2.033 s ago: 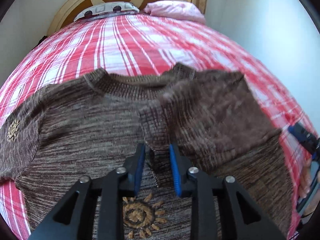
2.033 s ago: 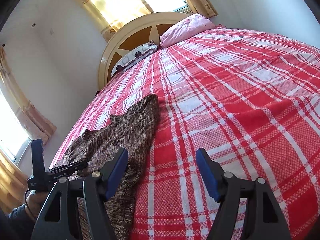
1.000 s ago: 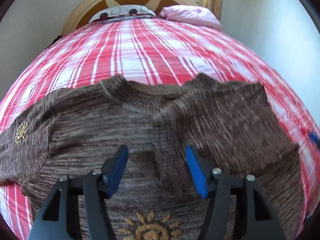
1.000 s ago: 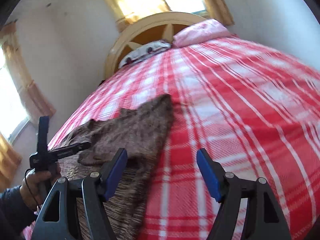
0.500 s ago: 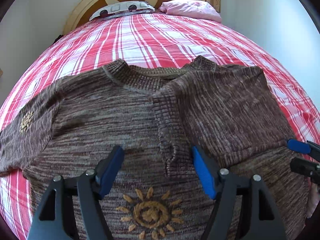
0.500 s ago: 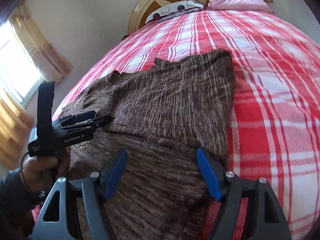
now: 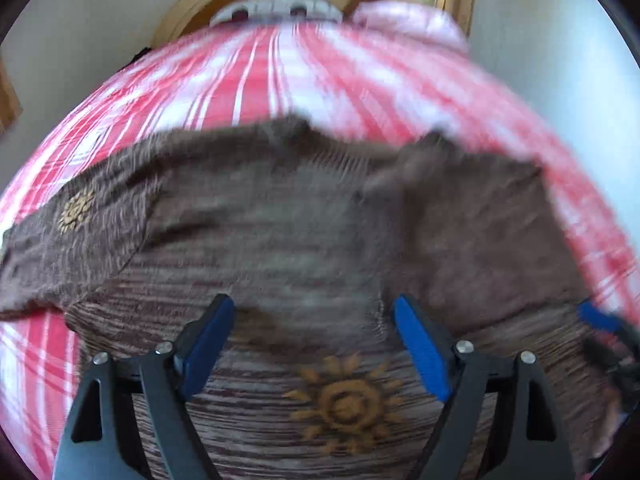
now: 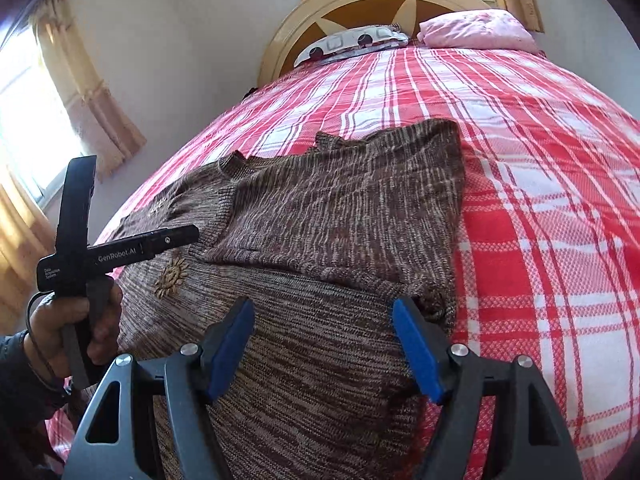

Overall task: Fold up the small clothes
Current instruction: 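Move the left tool over to the other sleeve's cuff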

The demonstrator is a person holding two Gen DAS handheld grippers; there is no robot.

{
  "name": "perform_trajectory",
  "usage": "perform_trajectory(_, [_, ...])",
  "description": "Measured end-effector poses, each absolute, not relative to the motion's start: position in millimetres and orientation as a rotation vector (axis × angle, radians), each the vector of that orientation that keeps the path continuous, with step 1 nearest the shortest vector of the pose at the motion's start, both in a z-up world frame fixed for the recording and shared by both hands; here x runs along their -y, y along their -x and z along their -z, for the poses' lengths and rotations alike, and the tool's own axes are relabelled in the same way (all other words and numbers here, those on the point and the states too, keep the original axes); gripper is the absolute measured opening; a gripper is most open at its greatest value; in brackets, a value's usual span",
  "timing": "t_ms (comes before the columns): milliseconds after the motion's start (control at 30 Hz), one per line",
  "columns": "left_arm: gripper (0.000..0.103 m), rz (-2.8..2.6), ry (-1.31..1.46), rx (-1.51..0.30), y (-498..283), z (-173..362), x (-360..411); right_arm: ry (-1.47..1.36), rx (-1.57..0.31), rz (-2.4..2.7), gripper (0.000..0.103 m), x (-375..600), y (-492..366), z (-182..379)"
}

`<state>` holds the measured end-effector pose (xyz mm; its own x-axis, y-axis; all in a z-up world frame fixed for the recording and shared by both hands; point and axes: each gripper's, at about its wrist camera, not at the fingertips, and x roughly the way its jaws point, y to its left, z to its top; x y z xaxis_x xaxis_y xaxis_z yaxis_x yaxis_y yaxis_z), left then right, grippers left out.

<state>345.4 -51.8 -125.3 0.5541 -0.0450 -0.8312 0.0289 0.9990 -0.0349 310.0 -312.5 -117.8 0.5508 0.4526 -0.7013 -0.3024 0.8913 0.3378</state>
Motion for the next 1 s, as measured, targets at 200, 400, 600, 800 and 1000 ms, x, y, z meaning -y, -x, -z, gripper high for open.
perform_trajectory(200, [0.086, 0.080, 0.080, -0.960, -341, 121, 44, -0.235, -0.873, -0.477, 0.073, 318, -312, 119])
perform_trajectory(400, [0.086, 0.090, 0.084, -0.883, -367, 100, 59, -0.222, -0.881, -0.470, 0.073, 315, -313, 121])
perform_trajectory(600, [0.054, 0.137, 0.171, -0.984, -409, 119, 62, -0.238, -0.881, -0.478, 0.073, 318, -313, 122])
perform_trajectory(800, [0.031, 0.233, 0.225, -0.880, -393, 115, 69, -0.251, -0.887, -0.493, 0.076, 319, -314, 123])
perform_trajectory(1000, [0.040, 0.078, 0.152, -0.731, -381, 99, 58, -0.249, -0.887, -0.496, 0.077, 318, -315, 123])
